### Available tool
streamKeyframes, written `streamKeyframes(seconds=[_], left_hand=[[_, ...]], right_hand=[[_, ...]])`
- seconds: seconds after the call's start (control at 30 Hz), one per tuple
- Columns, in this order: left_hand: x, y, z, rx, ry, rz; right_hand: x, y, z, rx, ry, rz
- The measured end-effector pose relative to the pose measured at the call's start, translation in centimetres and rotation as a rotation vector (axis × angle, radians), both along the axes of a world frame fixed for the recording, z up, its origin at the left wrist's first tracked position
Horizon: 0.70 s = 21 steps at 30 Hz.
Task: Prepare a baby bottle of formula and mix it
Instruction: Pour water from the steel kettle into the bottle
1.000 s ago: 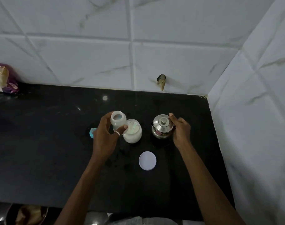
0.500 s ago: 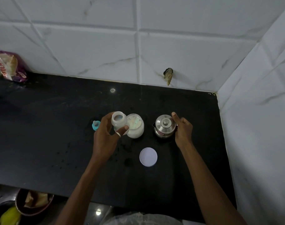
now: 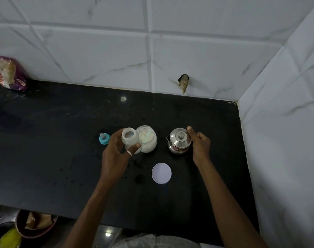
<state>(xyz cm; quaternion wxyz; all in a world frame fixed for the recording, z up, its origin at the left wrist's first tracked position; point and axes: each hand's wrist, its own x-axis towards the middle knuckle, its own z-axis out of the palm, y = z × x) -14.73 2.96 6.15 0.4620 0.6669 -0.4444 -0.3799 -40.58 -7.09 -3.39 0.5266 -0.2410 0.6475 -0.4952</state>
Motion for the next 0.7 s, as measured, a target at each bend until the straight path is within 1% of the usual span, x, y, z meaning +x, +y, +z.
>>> streamKeyframes(seconds=[0.33, 0.53, 0.7], left_hand=[[0.3, 0.6, 0.5, -0.017, 0.005, -0.005], [0.9, 1.9, 0.3, -0.019, -0.009, 0.0], [2.2, 2.9, 0.3, -0.036, -0.004, 0.002]], right_hand=[[0.1, 0.7, 1.2, -0.026, 0.081, 0.018], [0.1, 1.1, 2.4, -0.03, 0.26, 0.0], [1.5, 2.0, 4.5, -0.173, 0.398, -0.006]])
